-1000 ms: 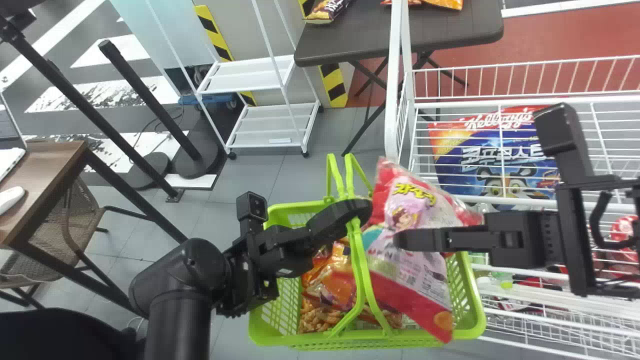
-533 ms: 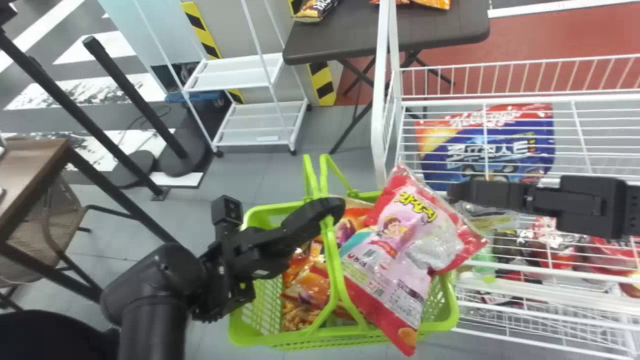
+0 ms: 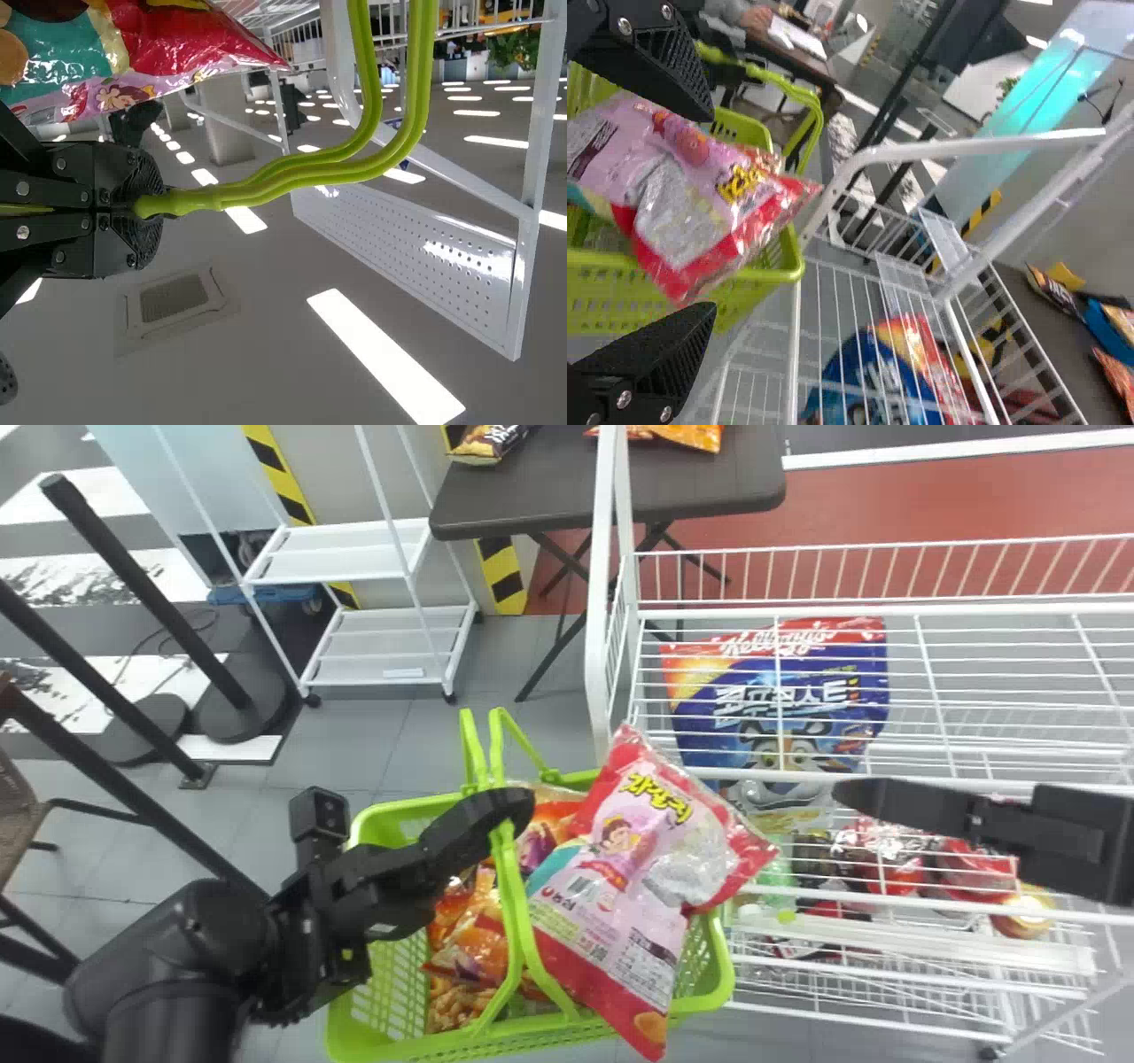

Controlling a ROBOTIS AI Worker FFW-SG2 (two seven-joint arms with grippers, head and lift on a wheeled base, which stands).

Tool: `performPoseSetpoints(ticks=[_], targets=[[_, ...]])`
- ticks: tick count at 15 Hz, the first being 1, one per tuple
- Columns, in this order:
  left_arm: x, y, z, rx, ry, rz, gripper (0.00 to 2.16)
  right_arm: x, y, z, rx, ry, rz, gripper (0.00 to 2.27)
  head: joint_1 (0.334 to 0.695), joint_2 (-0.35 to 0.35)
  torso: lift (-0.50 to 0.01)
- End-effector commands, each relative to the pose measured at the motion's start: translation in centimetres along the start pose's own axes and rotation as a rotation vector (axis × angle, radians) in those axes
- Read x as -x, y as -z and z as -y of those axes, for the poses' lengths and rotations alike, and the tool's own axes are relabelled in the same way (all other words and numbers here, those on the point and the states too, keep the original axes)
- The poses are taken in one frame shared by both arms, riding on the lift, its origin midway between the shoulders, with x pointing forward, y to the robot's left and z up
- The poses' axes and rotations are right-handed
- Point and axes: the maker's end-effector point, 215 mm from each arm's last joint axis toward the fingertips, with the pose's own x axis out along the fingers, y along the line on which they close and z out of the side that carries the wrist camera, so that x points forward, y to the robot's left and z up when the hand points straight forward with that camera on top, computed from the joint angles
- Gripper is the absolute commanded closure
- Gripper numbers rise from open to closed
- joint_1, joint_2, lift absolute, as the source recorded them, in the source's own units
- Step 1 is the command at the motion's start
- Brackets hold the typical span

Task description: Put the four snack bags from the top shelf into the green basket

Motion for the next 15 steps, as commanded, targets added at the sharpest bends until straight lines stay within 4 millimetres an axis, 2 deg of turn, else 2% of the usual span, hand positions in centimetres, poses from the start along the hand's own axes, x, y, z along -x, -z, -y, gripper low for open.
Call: performPoseSetpoints(ticks=[1, 2, 3, 5, 6, 8, 10, 15], targets=[[0.8, 0.6, -0.1, 0.015, -0.002, 0.008, 2.15, 1.5, 4.1, 5.7, -0.023, 0.196, -0.058, 0.04, 0.695, 0.137, 0.000], [1.1, 0.6, -0.1, 0.015, -0.005, 0.015, 2.15, 2.2, 5.3, 7.9, -0.035, 0.260, -0.060, 0.04, 0.695, 0.120, 0.000], [1.3, 0.9, -0.4, 0.023, -0.009, 0.017, 2.15, 2.6, 2.4, 10.0, 0.030, 0.319, 0.075, 0.04, 0.695, 0.103, 0.000], [1.7, 1.5, -0.7, 0.035, -0.018, 0.017, 2.15, 3.9, -1.4, 12.9, 0.166, 0.434, 0.244, 0.04, 0.695, 0.032, 0.000], [1.9, 1.9, -0.9, 0.043, -0.022, 0.017, 2.15, 4.6, -3.0, 13.7, 0.218, 0.472, 0.316, 0.05, 0.695, 0.002, 0.000], [2.4, 2.4, -1.2, 0.053, -0.030, 0.022, 2.15, 5.7, -5.0, 14.2, 0.279, 0.493, 0.421, 0.05, 0.695, -0.044, 0.000], [2.9, 3.1, -1.2, 0.063, -0.042, 0.022, 2.15, 6.3, -5.7, 14.6, 0.318, 0.516, 0.463, 0.06, 0.695, -0.082, 0.000], [3.2, 4.3, -1.0, 0.076, -0.055, 0.009, 2.15, 7.3, -7.9, 13.4, 0.450, 0.540, 0.572, 0.06, 0.695, -0.103, 0.000]])
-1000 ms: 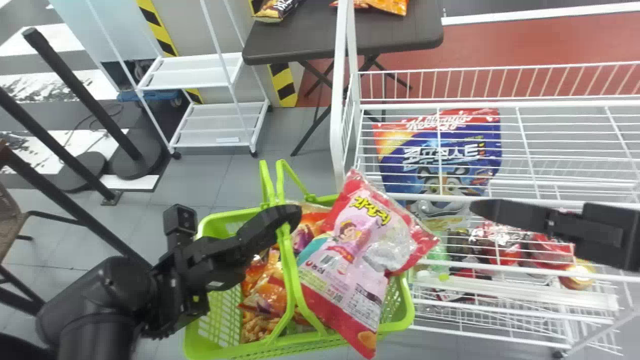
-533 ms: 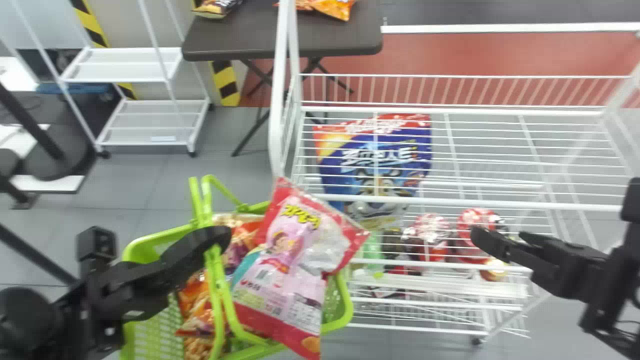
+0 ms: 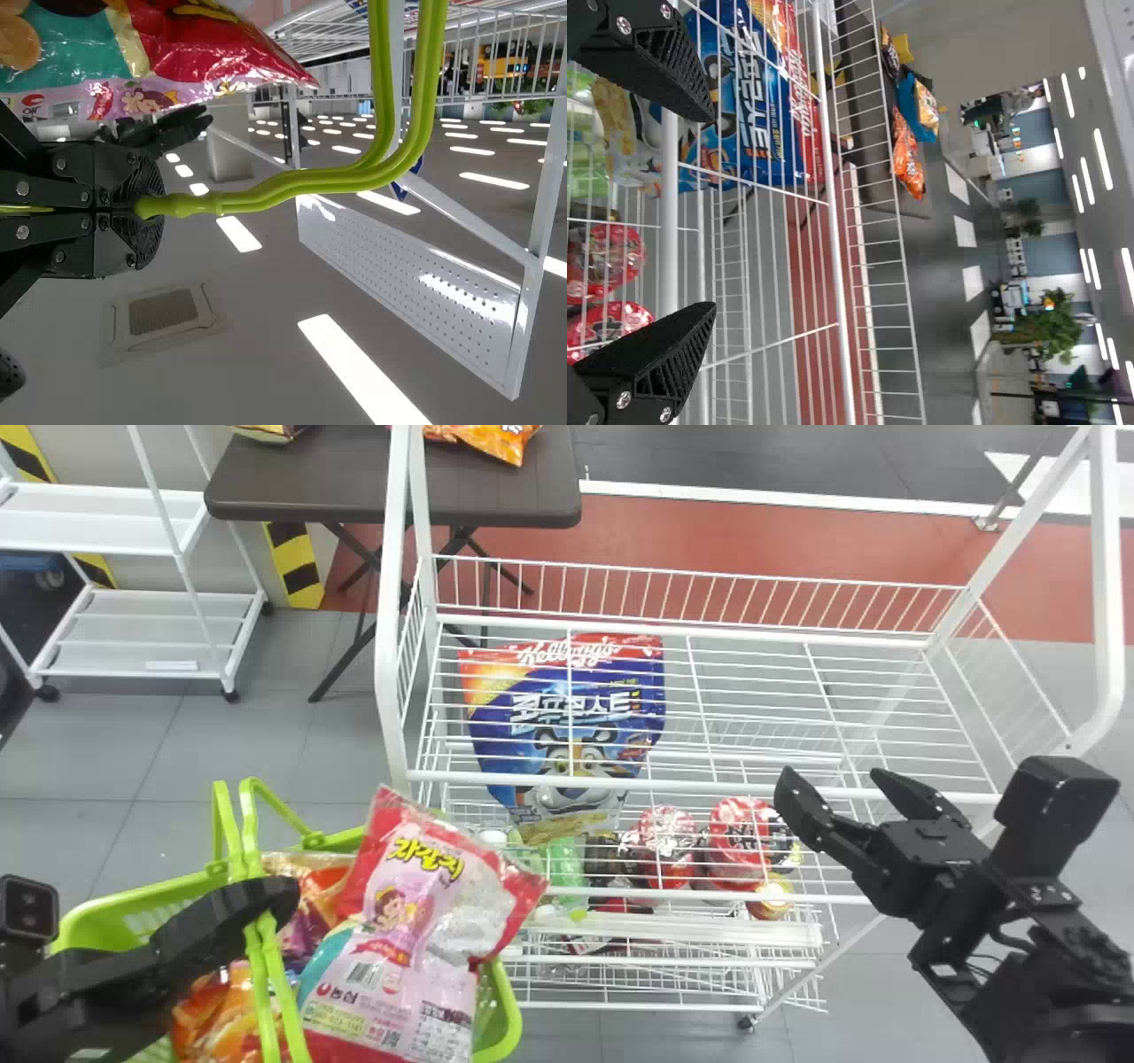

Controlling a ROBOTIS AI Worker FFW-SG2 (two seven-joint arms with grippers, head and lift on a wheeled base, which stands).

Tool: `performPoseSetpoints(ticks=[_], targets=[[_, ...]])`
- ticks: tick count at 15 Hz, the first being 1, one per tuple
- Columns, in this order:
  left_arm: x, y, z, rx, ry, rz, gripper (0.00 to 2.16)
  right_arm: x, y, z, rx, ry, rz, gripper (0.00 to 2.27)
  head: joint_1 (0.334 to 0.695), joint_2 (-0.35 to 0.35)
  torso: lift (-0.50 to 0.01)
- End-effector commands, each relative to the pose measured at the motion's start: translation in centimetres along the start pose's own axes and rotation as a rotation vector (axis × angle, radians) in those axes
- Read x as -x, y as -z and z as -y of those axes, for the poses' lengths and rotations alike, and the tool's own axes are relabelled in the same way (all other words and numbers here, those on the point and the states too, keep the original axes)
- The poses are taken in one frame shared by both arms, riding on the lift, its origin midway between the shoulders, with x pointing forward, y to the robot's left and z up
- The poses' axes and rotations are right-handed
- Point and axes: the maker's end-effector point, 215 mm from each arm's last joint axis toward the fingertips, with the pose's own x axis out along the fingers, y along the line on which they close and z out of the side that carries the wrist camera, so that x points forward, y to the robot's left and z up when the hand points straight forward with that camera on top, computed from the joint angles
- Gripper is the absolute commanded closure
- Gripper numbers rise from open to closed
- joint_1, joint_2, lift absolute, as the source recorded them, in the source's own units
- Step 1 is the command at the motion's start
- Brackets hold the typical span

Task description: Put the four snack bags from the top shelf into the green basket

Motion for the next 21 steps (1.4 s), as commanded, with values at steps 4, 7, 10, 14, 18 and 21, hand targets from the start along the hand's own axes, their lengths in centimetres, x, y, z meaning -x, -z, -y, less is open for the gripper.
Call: performPoseSetpoints(ticks=[4, 7, 10, 14, 18, 21], targets=[[0.11, 0.56, 0.32, 0.015, 0.006, -0.005, 2.15, 0.18, -0.82, 0.15, 0.045, 0.015, 0.050, 0.06, 0.695, -0.112, 0.000], [-0.03, 0.65, 0.51, 0.011, 0.006, -0.012, 2.15, 0.12, -0.66, -0.10, 0.048, 0.014, 0.048, 0.06, 0.695, -0.114, 0.000], [0.07, 0.74, 0.49, 0.016, 0.006, -0.010, 2.15, 0.07, -0.63, -0.29, 0.047, 0.013, 0.048, 0.06, 0.695, -0.112, 0.000], [0.11, 0.79, 0.46, 0.017, 0.005, -0.009, 2.15, 0.02, -0.67, -0.41, 0.049, 0.014, 0.050, 0.06, 0.695, -0.109, 0.000], [0.11, 0.76, 0.46, 0.014, 0.005, -0.009, 2.15, -0.05, -0.69, -0.41, 0.049, 0.015, 0.055, 0.06, 0.695, -0.107, 0.000], [0.11, 0.76, 0.46, 0.014, 0.005, -0.009, 2.15, -0.22, -0.68, -0.77, 0.052, 0.009, 0.054, 0.06, 0.695, -0.106, 0.000]])
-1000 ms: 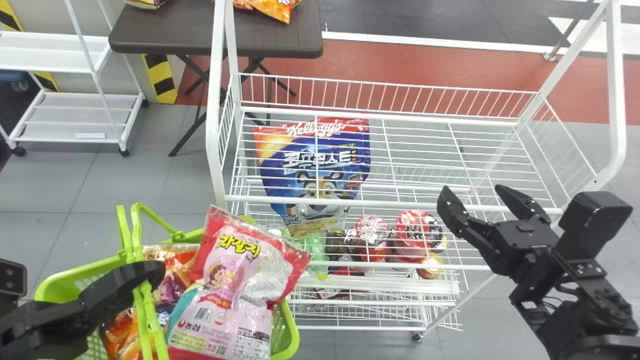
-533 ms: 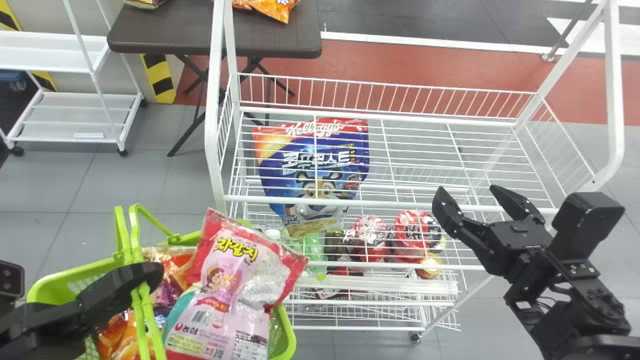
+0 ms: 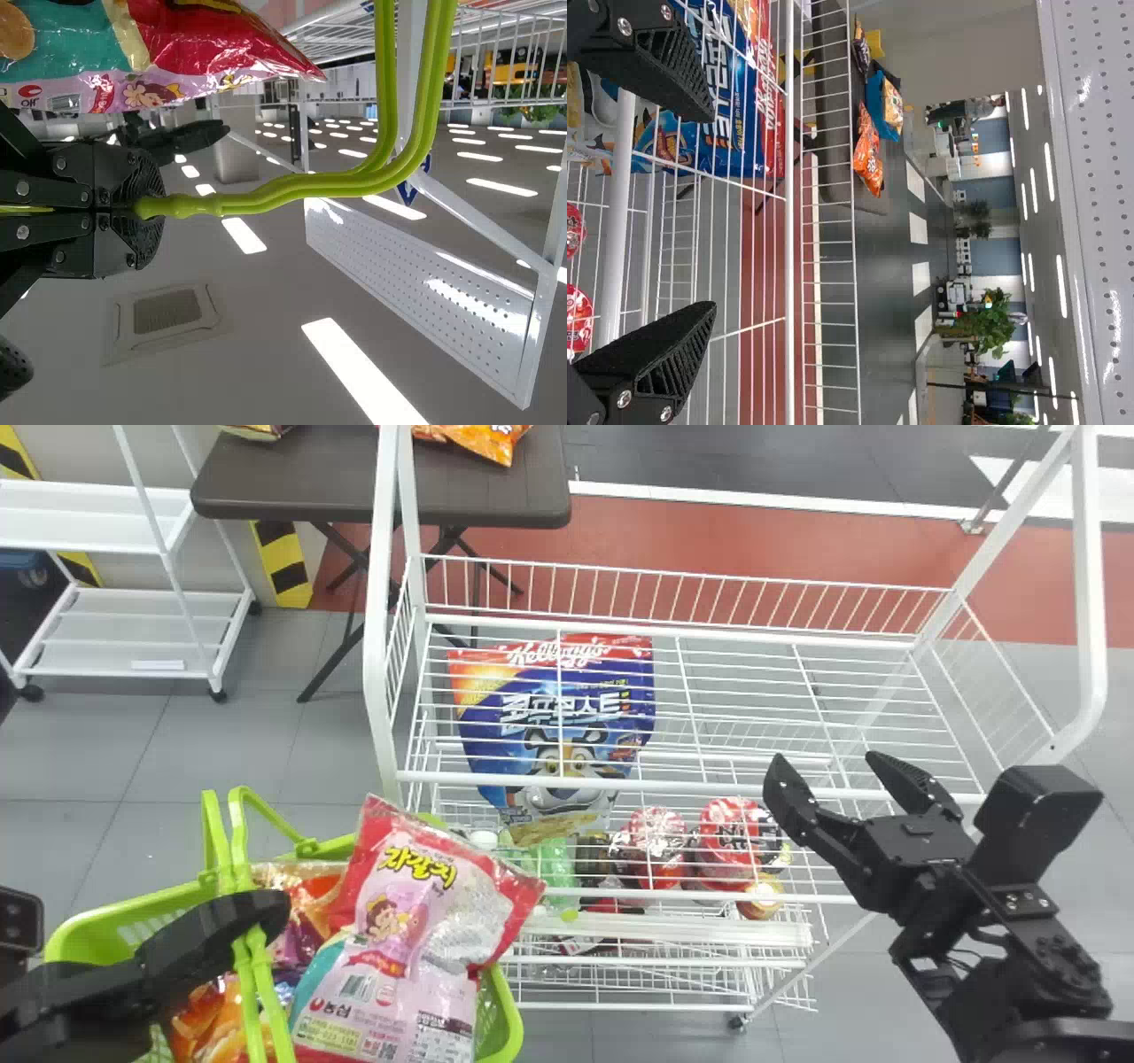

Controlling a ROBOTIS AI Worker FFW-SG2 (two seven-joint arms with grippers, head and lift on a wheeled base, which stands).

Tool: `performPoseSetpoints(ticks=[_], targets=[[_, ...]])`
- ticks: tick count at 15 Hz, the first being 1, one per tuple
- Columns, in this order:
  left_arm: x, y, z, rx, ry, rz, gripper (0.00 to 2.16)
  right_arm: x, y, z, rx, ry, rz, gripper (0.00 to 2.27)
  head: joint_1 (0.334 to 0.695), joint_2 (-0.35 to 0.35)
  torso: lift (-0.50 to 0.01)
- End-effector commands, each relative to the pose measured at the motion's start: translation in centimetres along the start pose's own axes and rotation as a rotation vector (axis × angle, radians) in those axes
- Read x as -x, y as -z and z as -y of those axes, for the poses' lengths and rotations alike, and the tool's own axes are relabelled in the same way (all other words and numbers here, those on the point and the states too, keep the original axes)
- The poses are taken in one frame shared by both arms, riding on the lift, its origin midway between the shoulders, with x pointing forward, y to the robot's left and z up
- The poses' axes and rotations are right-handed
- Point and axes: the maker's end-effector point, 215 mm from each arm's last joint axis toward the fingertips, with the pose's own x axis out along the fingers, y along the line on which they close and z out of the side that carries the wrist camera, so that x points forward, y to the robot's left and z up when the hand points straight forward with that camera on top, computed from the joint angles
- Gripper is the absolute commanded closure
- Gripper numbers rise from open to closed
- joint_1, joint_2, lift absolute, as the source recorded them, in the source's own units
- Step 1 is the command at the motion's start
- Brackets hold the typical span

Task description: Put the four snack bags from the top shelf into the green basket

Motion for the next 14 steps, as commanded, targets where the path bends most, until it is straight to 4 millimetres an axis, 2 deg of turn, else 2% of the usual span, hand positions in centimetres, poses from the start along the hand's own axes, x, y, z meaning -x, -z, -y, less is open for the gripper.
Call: performPoseSetpoints(ticks=[1, 14], targets=[[-0.02, 0.04, 0.19, 0.001, 0.010, -0.001, 2.15, -0.08, -0.02, -0.24, 0.001, -0.004, 0.000, 0.06, 0.695, -0.103, 0.000], [-0.01, 0.00, 0.13, 0.002, 0.009, 0.000, 2.15, -0.15, 0.04, -0.04, 0.003, 0.007, 0.007, 0.07, 0.695, -0.102, 0.000]])
